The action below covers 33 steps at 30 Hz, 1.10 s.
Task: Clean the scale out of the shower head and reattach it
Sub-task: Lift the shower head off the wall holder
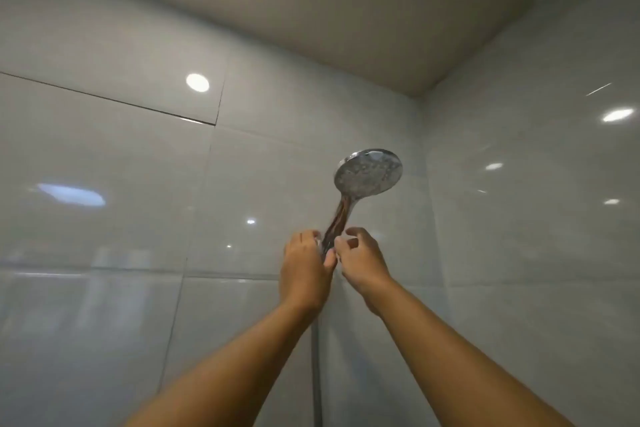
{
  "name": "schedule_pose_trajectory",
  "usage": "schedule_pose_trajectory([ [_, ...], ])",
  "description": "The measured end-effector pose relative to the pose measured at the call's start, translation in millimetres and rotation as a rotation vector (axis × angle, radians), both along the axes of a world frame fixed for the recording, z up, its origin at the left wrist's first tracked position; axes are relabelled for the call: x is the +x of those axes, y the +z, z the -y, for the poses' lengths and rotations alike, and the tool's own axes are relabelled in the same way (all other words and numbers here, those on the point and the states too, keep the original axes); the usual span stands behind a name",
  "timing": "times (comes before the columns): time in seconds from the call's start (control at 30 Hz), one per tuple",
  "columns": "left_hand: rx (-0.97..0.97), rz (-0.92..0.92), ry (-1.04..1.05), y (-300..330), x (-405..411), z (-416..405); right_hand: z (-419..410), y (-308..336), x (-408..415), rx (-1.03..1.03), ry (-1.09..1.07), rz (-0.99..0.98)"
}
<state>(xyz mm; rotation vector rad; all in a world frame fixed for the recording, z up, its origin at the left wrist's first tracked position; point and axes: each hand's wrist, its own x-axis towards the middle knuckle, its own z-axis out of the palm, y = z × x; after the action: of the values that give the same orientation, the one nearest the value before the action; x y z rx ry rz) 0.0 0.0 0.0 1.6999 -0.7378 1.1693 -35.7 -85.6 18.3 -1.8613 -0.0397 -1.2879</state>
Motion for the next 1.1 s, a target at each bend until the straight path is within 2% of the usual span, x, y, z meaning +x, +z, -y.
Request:
schedule_pose_trajectory([
  [0.13,0.003,0.001,0.019,12.3,20.0,2.5,-7.5,10.3,14.1,-0.002,0.021,0.057],
  [0.57,0.068,0.191,0.035,23.4,28.4,2.9,-4.8,23.4,14.7,0.010,0.042,0.151],
  [0.9,0.048,0.284,-0.010,25.8,-4.9,10.7,-2.2,22.8,-33.3,0.003,0.044,0.193],
  [1.1,0.070,0.228,-0.126,-8.6,-44.3,19.3,12.5,-11.5,-78.3,0.007,0.070,0.113],
])
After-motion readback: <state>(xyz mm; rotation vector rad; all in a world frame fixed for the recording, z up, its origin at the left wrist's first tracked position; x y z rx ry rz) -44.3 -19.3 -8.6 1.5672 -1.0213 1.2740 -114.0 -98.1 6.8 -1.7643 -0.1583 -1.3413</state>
